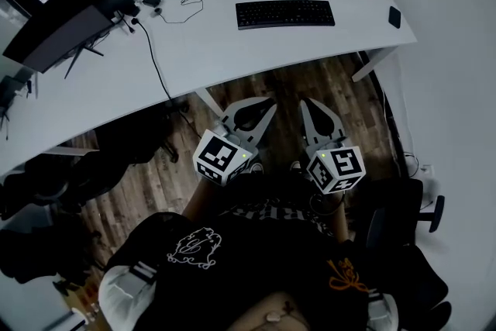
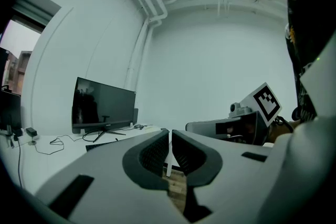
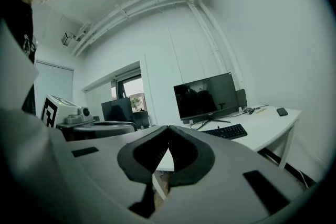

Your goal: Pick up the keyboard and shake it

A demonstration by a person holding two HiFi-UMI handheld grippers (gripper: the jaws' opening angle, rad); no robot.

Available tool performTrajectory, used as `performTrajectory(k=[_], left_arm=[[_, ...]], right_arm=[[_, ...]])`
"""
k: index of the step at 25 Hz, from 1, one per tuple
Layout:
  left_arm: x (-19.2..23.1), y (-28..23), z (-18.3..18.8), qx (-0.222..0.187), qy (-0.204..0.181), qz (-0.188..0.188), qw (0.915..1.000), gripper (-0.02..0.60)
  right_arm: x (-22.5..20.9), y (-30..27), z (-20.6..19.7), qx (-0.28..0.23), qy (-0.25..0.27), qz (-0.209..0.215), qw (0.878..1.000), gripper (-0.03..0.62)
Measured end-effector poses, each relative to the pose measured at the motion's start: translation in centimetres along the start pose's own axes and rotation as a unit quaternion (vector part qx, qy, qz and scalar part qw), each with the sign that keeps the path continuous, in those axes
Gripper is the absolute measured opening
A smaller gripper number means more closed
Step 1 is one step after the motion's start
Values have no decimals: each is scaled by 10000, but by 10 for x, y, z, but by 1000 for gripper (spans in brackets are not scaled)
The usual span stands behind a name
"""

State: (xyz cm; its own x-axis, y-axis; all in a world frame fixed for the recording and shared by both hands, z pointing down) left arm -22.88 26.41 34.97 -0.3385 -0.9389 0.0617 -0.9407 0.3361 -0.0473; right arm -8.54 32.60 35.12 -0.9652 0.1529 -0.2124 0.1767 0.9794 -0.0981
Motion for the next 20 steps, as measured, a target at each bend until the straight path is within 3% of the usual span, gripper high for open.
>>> performTrajectory(k=[13, 20], left_arm=[[15, -10, -14, 32, 301, -52, 9995, 31], [36, -51, -20, 156, 473, 206, 9985, 31]], right_arm=[[-7, -8, -11, 303, -59, -76, 9995, 15], [-52, -35, -9, 440, -216, 68, 9988, 14]])
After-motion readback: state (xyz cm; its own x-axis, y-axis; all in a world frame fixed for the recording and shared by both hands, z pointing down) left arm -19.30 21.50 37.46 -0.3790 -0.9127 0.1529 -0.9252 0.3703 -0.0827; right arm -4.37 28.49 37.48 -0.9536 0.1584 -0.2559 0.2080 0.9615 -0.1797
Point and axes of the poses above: the fingertips, and each gripper's own axes: y backward along the fingers, x to its left, z out of its top, the point moved 7 cm from there along y, backward along the fingers, and after that the axes turned 3 degrees about -x, right-handed, at the moved point
